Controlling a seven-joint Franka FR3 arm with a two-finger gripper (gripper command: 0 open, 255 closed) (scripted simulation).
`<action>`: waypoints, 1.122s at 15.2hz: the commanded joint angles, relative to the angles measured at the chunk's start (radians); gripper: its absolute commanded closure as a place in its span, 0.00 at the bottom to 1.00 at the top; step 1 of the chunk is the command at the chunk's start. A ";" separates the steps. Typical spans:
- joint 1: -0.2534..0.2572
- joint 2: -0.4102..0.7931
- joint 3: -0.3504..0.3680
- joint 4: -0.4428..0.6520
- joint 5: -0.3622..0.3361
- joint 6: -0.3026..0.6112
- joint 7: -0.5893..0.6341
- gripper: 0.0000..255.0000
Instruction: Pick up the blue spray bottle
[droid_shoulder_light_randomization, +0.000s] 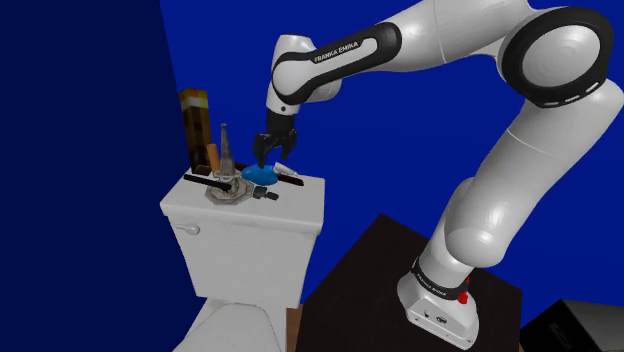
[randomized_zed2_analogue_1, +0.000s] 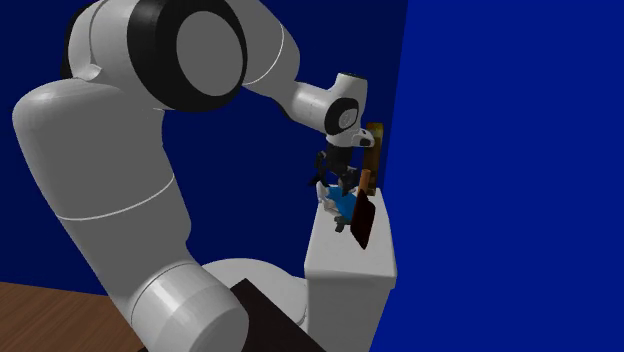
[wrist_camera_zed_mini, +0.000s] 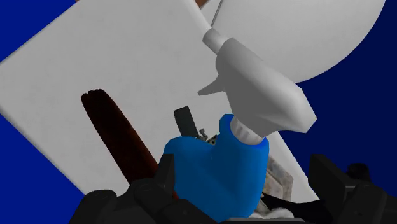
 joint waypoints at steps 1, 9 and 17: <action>0.001 0.008 0.001 -0.013 0.002 0.021 -0.003 0.00; 0.000 0.011 0.000 -0.011 0.002 0.022 -0.005 1.00; -0.001 -0.017 -0.001 0.029 -0.004 -0.045 0.008 1.00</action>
